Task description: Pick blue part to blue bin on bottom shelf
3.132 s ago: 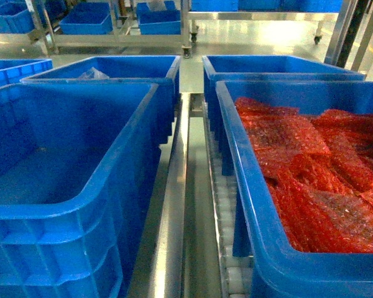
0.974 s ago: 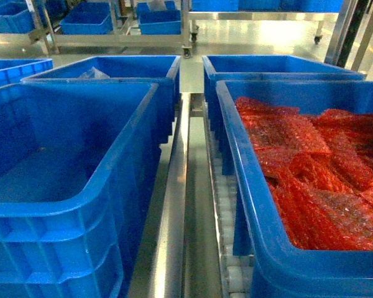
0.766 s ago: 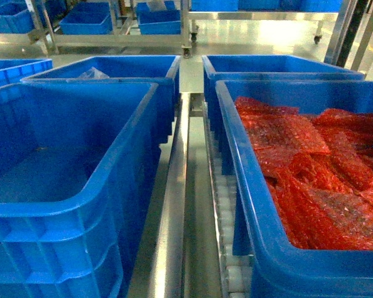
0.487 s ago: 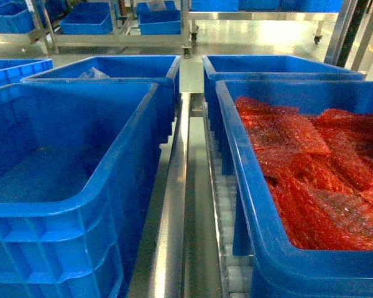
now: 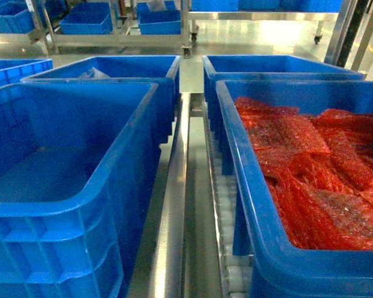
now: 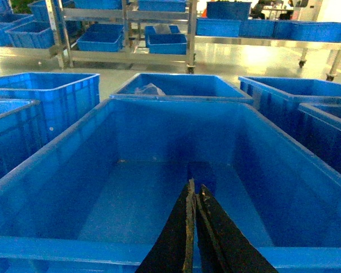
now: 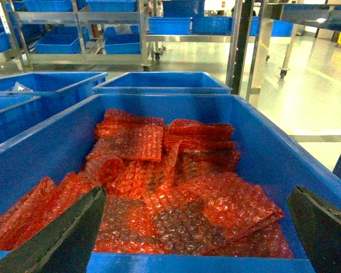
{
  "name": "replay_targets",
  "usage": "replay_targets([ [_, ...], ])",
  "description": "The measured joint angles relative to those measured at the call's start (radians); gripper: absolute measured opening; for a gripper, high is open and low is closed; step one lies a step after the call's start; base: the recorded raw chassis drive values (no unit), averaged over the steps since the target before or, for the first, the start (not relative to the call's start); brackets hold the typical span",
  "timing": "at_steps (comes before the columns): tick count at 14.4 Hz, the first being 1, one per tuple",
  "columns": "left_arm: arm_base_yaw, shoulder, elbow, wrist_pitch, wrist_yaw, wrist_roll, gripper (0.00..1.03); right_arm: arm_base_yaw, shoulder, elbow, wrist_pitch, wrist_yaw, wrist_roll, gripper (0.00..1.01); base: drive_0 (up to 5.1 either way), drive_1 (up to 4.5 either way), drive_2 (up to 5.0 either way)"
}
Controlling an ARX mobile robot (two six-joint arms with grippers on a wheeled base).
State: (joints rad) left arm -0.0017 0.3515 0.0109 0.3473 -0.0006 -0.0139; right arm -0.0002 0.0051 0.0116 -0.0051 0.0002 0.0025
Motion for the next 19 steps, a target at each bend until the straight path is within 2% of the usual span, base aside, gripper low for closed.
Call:
replay_targets([
  [8,0.0,-0.177,0.0,-0.171,0.0,0.0,0.02,0.0,0.0,0.0,0.0,0.0,0.0,0.98,0.0,0.0,0.0],
  [10,0.0,-0.327,0.0,-0.362,-0.001,0.0,0.02,0.0,0.0,0.0,-0.001,0.0,0.0,0.98,0.0,0.0,0.0],
  [11,0.0,-0.344,0.006,-0.334,-0.003,0.002,0.02,0.0,0.0,0.0,0.001,0.0,0.0,0.98,0.0,0.0,0.0],
  [13,0.0,-0.344,0.0,-0.352,0.0,0.003,0.04,0.0,0.0,0.0,0.0,0.0,0.0,0.98,0.0,0.0,0.0],
  [15,0.0,-0.344,0.0,-0.351,0.0,0.003,0.27,0.0,0.0,0.0,0.0,0.0,0.0,0.98,0.0,0.0,0.0],
  [18,0.0,-0.344,0.0,-0.351,0.0,0.003,0.54,0.0,0.0,0.0,0.0,0.0,0.0,0.98,0.0,0.0,0.0],
  [19,0.0,-0.344,0.0,-0.351,0.0,0.003,0.68,0.0,0.0,0.0,0.0,0.0,0.0,0.98,0.0,0.0,0.0],
])
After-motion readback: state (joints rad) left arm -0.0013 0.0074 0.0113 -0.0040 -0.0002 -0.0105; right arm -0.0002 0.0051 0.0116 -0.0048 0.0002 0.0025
